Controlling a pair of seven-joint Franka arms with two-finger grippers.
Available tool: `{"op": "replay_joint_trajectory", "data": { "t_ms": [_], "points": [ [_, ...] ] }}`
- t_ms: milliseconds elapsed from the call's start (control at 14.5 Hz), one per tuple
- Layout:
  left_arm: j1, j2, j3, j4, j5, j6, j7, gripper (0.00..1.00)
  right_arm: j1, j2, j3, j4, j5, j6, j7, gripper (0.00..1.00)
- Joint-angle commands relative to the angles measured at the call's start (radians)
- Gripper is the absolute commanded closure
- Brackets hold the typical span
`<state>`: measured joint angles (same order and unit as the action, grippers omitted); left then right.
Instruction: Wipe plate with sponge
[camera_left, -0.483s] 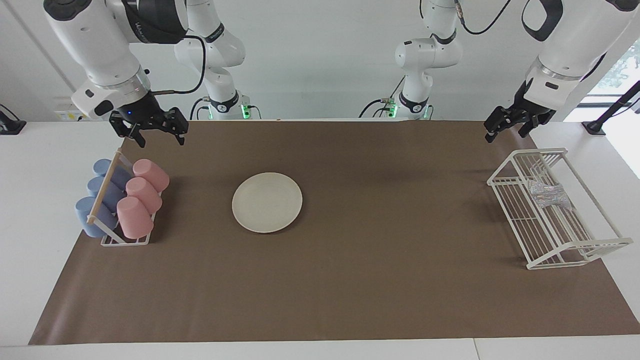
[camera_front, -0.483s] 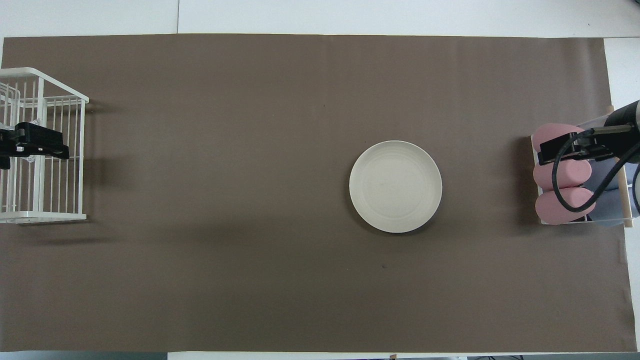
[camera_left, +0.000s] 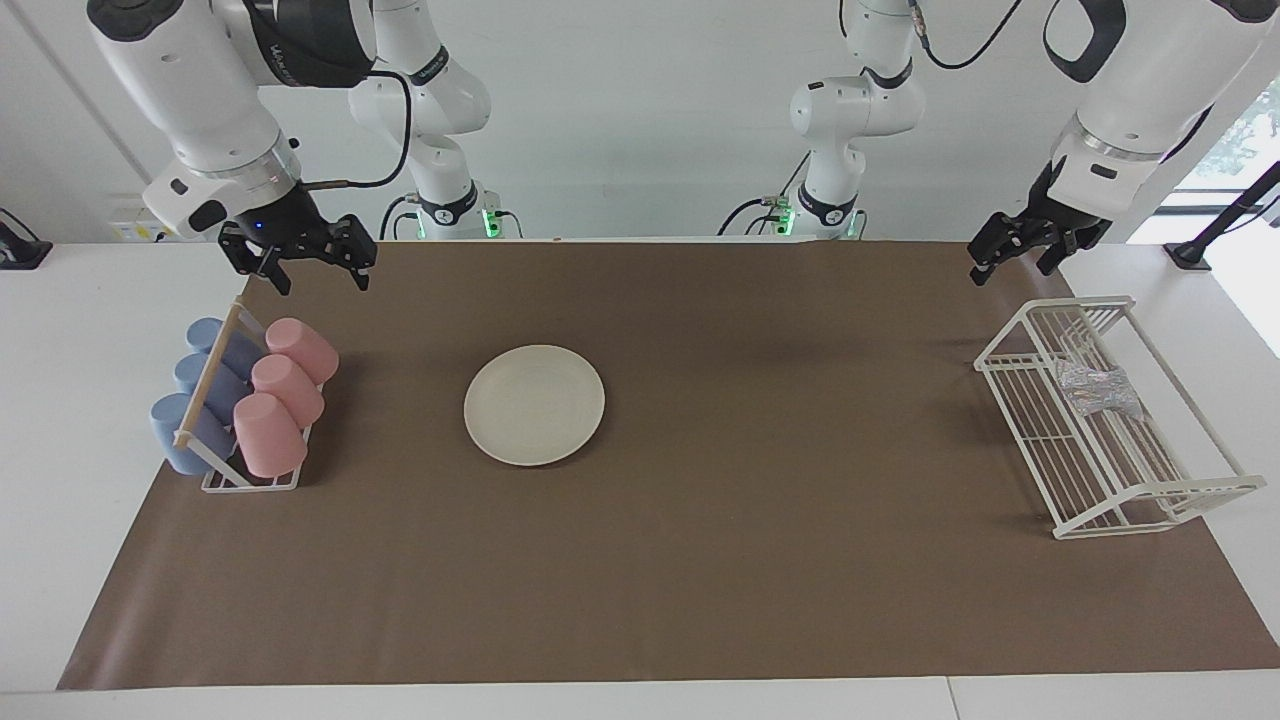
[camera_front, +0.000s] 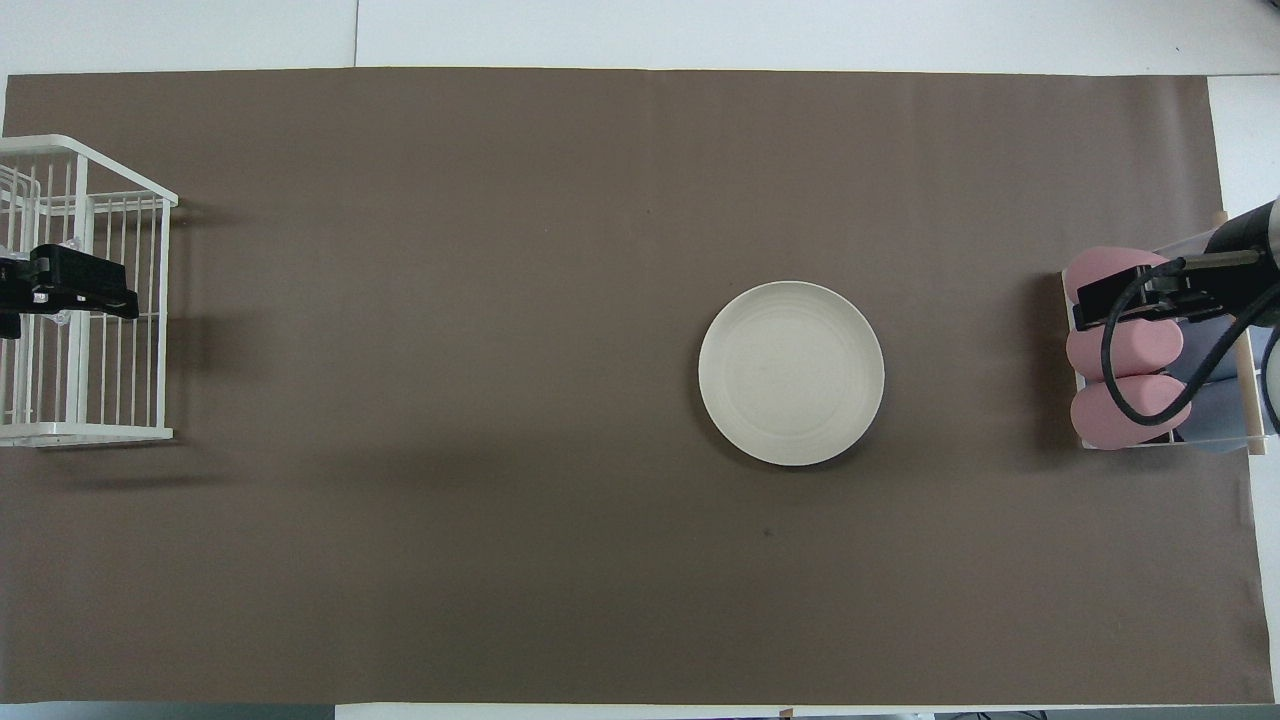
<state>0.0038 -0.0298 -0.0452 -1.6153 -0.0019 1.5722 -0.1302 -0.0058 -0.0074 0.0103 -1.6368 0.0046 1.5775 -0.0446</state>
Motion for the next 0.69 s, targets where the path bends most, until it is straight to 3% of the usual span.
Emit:
{"op": "replay_joint_trajectory", "data": {
  "t_ms": [0,345,622],
  "points": [
    [-0.011,-0.005,0.008,-0.009,-0.004,0.008,-0.009,0.0,0.001,-0.02,0.008,-0.018,-0.014,0.002,0.032,0.0],
    [-0.011,-0.005,0.01,-0.021,0.025,0.048,-0.051,0.0,0.006,-0.031,0.013,-0.037,-0.014,0.002,0.155,0.0],
    [-0.076,0.01,0.004,-0.127,0.268,0.132,-0.188,0.0,0.035,-0.026,0.028,-0.022,-0.02,-0.008,0.333,0.0]
  ]
}}
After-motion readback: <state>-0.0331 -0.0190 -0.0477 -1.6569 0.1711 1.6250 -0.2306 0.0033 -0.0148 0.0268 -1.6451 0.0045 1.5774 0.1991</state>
